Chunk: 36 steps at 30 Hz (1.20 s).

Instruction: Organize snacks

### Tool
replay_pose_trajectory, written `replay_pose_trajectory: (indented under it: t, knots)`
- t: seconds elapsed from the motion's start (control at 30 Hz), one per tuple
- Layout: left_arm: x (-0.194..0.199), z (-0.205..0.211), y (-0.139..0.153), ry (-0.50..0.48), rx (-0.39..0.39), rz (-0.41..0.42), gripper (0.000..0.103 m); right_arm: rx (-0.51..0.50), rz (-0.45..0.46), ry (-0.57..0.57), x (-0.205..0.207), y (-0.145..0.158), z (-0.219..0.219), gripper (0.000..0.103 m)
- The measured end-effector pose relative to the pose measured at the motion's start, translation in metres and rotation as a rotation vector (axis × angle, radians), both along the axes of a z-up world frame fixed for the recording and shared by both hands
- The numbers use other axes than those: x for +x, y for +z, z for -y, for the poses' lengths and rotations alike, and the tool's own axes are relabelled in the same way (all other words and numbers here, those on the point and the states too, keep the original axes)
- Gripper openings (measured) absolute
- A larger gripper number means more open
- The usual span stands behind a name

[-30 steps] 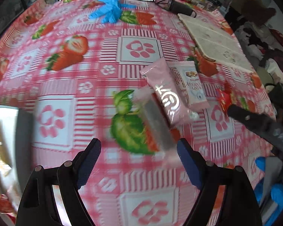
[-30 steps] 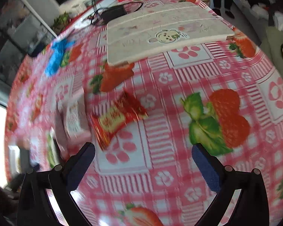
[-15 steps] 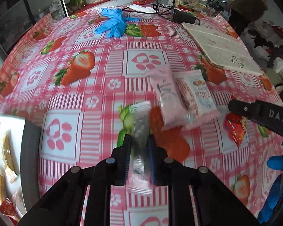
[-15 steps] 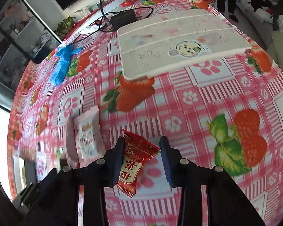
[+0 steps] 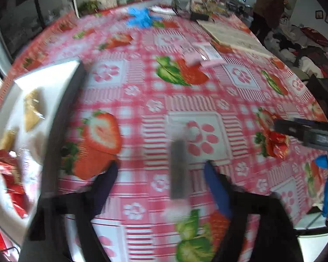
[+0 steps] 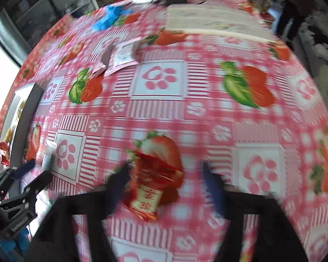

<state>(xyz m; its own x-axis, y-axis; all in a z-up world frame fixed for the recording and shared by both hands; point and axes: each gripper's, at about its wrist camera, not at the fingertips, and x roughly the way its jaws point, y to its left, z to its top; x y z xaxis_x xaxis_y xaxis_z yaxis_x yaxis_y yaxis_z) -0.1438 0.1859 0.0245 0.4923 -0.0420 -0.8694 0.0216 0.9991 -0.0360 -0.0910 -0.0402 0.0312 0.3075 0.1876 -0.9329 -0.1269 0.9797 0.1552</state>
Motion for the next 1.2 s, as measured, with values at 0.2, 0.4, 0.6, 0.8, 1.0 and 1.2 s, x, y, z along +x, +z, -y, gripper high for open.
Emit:
replay_pose_trajectory:
  t: [0.2, 0.4, 0.6, 0.8, 1.0, 1.2]
  knots:
    - [0.007, -0.003, -0.004, -0.006, -0.007, -0.002, 0.085, 0.007, -0.001, -0.056, -0.019, -0.007, 0.010, 0.101]
    - [0.015, 0.011, -0.023, -0.047, 0.058, 0.050, 0.100, -0.096, 0.062, -0.120, -0.020, -0.020, -0.012, 0.102]
    - [0.013, 0.007, -0.028, -0.037, 0.031, 0.108, 0.103, -0.116, 0.171, -0.119, -0.026, -0.025, -0.022, 0.103]
    - [0.012, 0.008, -0.028, -0.033, 0.031, 0.115, 0.103, -0.110, 0.230, -0.114, -0.031, -0.025, -0.021, 0.103]
    - [0.010, 0.008, -0.028, -0.028, 0.032, 0.118, 0.103, -0.111, 0.242, -0.115, -0.035, -0.025, -0.022, 0.103]
    - [0.010, 0.008, -0.028, -0.030, 0.031, 0.118, 0.103, -0.110, 0.243, -0.115, -0.035, -0.025, -0.023, 0.103]
